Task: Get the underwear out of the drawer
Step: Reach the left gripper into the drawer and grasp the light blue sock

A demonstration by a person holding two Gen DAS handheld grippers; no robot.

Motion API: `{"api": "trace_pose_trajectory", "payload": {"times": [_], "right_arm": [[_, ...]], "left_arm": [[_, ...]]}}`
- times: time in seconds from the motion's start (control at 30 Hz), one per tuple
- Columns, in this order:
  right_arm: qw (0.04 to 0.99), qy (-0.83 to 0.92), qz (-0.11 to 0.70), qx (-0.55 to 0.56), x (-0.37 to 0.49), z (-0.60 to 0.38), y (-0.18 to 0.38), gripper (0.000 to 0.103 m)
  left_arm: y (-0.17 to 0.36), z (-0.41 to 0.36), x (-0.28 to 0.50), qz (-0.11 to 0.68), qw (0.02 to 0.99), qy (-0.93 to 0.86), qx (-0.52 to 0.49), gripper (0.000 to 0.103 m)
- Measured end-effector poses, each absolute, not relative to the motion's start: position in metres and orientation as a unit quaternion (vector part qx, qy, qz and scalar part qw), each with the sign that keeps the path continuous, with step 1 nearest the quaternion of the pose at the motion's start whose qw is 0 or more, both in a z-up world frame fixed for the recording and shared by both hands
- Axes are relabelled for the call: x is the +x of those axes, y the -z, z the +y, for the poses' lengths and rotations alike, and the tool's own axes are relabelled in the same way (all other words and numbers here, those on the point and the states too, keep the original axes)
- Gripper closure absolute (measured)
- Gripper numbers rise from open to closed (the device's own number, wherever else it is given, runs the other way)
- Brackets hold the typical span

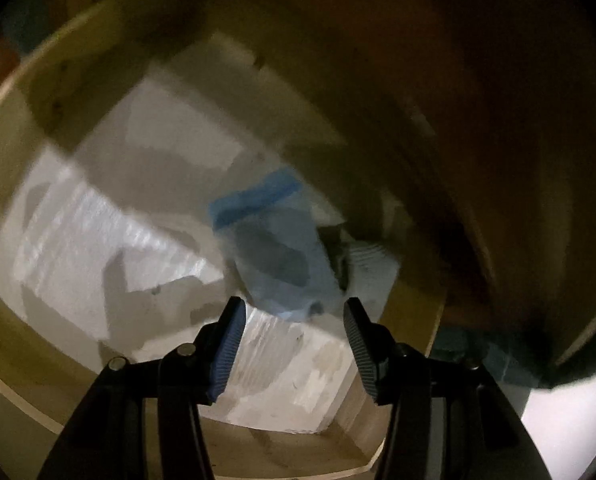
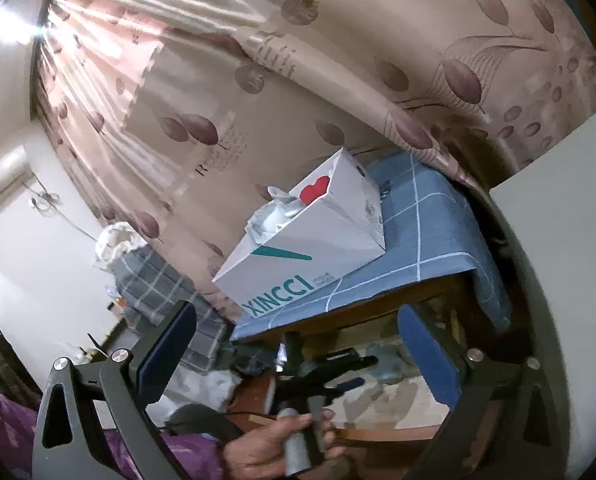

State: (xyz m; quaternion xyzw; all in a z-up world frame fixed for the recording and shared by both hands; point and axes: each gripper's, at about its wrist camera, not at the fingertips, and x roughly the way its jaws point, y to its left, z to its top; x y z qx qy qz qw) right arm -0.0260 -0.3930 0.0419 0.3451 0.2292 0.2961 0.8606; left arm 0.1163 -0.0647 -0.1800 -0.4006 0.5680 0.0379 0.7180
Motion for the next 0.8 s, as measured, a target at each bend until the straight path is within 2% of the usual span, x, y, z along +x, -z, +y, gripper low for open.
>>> {"api": "trace_pose_trajectory", "payload": {"times": [0.07,0.27,0.37,0.53,0.57,0.8], "right_arm": [[0.853,-0.302,0.224,0.362,-0.025,-0.398,-0.04,0.002],[0.822,-0.323,0.212,0.419,-0.022,-0.416,-0.028,0.002],[0.815,-0.328,0.209,0.43,-0.022,-0.419,-0.026,0.002],[0.806,-0.341,0.21,0.436,-0.02,-0.42,-0.024,0.002],[0.806,-0.343,0.209,0.435,-0.021,-0.42,-0.024,0.002],[0.785,-0.346,0.205,0.472,-0.018,-0.43,-0.015,0.001]], "left_arm": [[0.184,-0.06,0.113,0.55,0.7,-0.066,-0.451,0.049],[0.195,-0.06,0.121,0.536,0.685,-0.128,-0.477,0.045],[0.199,-0.065,0.123,0.527,0.682,-0.151,-0.485,0.038],[0.228,-0.074,0.136,0.538,0.64,-0.156,-0.525,0.036],[0.226,-0.075,0.136,0.524,0.649,-0.16,-0.528,0.031],[0.222,-0.075,0.152,0.546,0.654,-0.162,-0.497,0.03]]}}
